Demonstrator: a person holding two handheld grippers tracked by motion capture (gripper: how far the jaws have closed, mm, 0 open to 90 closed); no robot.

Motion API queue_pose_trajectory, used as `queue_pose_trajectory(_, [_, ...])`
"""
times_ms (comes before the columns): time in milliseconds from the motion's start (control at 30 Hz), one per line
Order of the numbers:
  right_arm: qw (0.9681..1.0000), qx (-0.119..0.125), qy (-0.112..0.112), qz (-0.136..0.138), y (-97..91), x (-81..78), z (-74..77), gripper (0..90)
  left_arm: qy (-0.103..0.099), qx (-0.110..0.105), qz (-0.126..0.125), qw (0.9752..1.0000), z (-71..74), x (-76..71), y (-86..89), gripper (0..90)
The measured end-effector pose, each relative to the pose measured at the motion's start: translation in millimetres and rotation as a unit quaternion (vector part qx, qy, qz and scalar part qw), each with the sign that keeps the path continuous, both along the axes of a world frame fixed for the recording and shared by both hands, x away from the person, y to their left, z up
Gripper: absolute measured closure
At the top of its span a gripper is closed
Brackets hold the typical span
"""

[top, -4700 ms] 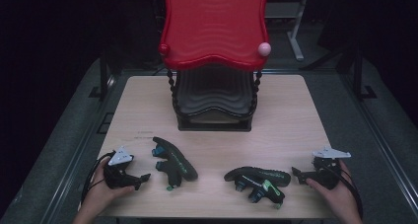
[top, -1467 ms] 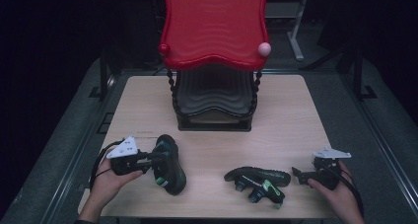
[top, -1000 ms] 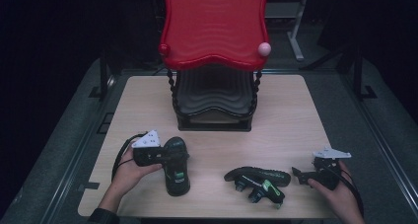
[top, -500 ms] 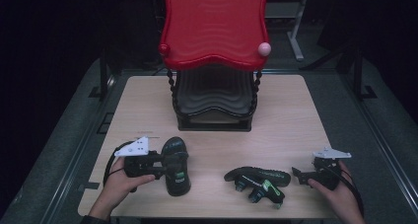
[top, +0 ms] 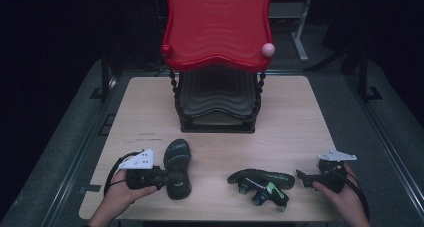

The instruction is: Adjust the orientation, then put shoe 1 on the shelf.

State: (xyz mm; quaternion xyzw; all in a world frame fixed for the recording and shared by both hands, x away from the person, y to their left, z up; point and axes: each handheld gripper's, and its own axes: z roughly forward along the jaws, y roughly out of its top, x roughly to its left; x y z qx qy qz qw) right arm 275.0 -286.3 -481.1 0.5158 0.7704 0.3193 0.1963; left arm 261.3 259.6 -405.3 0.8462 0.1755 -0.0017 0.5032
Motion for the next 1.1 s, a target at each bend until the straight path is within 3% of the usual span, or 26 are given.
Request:
queue_pose_trajectory(233, [1.0000, -0.001, -0.001, 0.000, -0.1, 0.1, 0.0, 0.0, 0.000, 0.000, 0.004, 1.0000, -0.5, -12.5, 12.0, 86.4])
queue_pose_trajectory(400, [1.0000, -0.001, -0.001, 0.000, -0.1, 0.1, -0.1, 0.0, -0.002, -0.003, 0.007, 1.0000, 0.6, -13.2, 14.1, 82.3])
queue_pose_trajectory(433, [1.0000, -0.001, -0.001, 0.000, 0.0, 0.1, -0.1, 0.0, -0.004, -0.006, 0.015, 0.9999, 2.7, -11.6, 15.6, 76.6])
queue_pose_trajectory(600, [1.0000, -0.001, -0.001, 0.001, -0.1, 0.1, -0.1, 0.0, -0.020, -0.027, 0.035, 0.9988, 11.5, -2.7, 23.7, 73.2])
queue_pose_trajectory(700, [1.0000, -0.001, -0.001, 0.001, -0.1, 0.1, -0.1, 0.0, -0.026, -0.029, 0.043, 0.9983, 14.2, 6.4, 26.8, 68.4])
queue_pose_trajectory(800, [1.0000, 0.000, 0.000, 0.000, 0.0, 0.0, 0.0, 0.0, -0.023, -0.024, 0.051, 0.9981, 12.3, 16.2, 26.6, 61.6])
queue_pose_trajectory(900, [1.0000, 0.000, 0.000, 0.000, 0.0, 0.0, 0.0, 0.0, -0.023, -0.024, 0.049, 0.9982, 10.0, 22.3, 25.6, 61.2])
queue_pose_trajectory(967, [1.0000, 0.000, -0.001, 0.000, -0.1, 0.1, 0.0, 0.0, -0.034, -0.007, 0.046, 0.9983, 6.7, 31.1, 21.8, 59.6])
queue_pose_trajectory(1100, [1.0000, -0.001, -0.001, 0.000, 0.0, 0.1, 0.0, 0.0, -0.033, 0.000, 0.036, 0.9988, 0.6, 40.5, 15.5, 58.9])
